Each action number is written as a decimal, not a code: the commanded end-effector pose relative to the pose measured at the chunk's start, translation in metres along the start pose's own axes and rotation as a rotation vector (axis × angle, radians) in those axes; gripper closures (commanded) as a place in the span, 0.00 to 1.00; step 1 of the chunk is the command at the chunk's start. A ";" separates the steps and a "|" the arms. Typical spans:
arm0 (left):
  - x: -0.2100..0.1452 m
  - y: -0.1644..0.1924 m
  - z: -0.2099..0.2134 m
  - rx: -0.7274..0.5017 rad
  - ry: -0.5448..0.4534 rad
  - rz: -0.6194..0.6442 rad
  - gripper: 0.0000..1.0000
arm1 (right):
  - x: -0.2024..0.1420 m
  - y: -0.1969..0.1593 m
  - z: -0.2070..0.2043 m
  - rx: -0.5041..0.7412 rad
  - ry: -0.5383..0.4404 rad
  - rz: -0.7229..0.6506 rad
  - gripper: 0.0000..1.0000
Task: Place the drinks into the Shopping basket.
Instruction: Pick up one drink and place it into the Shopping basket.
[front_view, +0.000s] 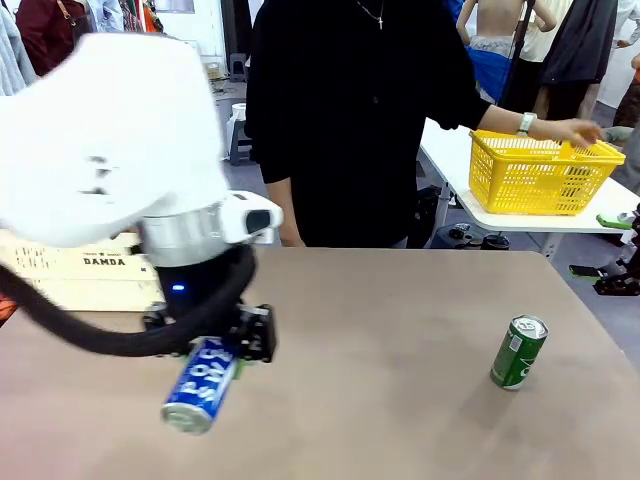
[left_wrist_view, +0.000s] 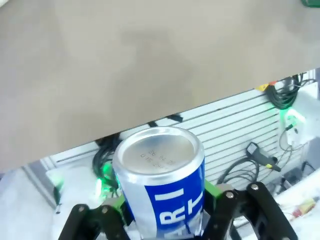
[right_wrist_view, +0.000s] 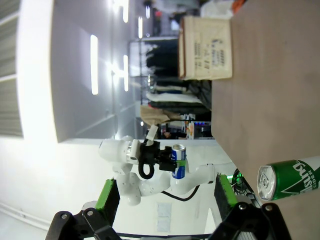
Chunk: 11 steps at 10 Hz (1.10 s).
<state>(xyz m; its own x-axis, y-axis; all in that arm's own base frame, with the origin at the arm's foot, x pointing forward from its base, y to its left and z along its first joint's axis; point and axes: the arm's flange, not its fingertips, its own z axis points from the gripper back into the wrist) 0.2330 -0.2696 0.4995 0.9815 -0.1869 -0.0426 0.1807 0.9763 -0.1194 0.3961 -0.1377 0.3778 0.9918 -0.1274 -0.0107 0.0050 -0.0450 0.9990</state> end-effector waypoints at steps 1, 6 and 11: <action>-0.018 0.038 -0.008 -0.090 -0.106 0.096 1.00 | 0.000 0.005 0.002 -0.008 0.013 -0.005 0.00; -0.020 0.035 -0.009 -0.046 -0.071 0.141 1.00 | 0.000 0.005 0.002 -0.008 0.013 -0.005 0.00; 0.079 0.171 0.140 0.051 -0.175 0.038 1.00 | 0.000 0.005 0.002 -0.008 0.013 -0.005 0.00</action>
<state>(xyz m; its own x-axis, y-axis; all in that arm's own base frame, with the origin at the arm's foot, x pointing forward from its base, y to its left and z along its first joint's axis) 0.3113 -0.1007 0.5928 0.9905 -0.0506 0.1277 0.0620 0.9943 -0.0868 0.3960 -0.1380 0.3779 0.9917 -0.1282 -0.0103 0.0045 -0.0449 0.9990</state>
